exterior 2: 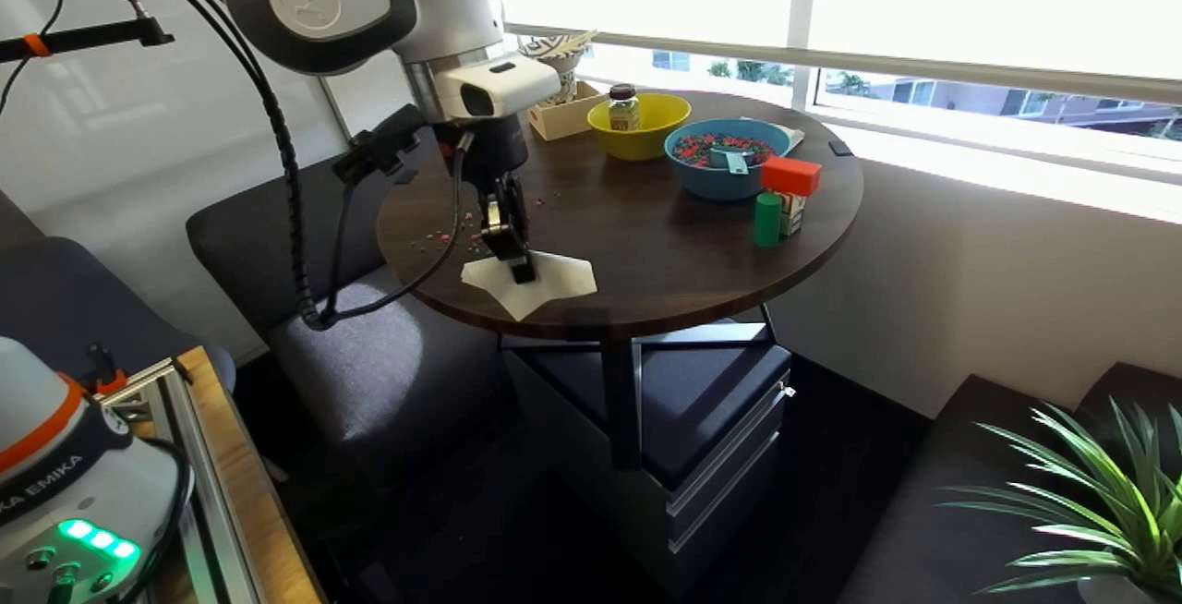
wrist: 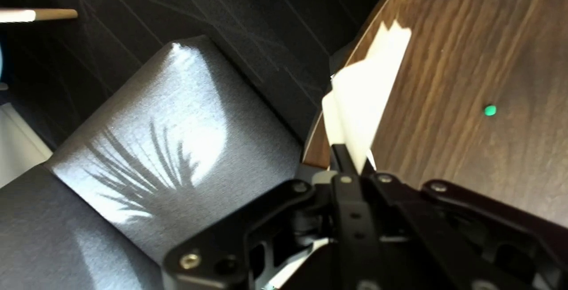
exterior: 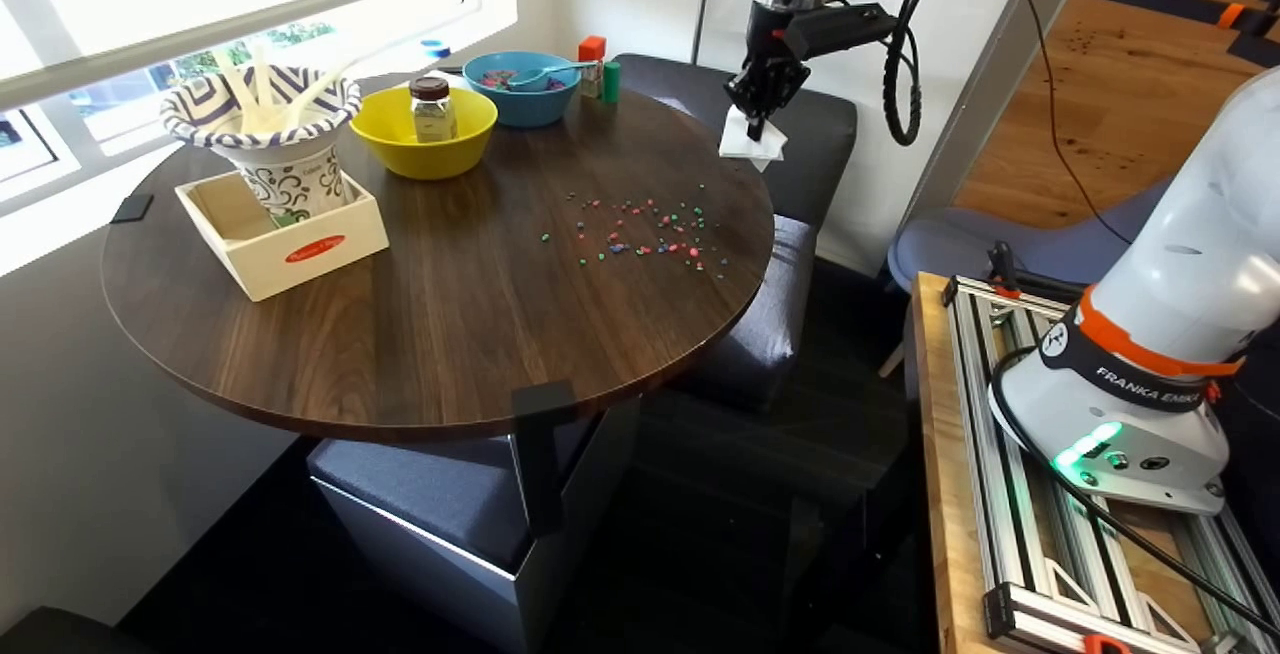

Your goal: Use the napkin to move the cereal on the table

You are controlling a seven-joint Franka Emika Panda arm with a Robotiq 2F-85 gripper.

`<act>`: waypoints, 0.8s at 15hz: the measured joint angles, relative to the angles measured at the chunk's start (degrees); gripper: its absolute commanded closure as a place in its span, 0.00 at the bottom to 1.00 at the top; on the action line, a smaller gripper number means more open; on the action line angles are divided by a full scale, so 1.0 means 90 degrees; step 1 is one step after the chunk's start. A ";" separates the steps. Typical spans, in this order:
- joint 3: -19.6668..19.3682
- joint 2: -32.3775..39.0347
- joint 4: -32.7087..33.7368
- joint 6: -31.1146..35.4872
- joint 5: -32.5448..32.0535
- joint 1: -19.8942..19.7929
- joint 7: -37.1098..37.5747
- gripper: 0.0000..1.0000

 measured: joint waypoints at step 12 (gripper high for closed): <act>0.0086 0.0860 0.0281 0.0245 -0.0370 0.0584 -0.0927 1.00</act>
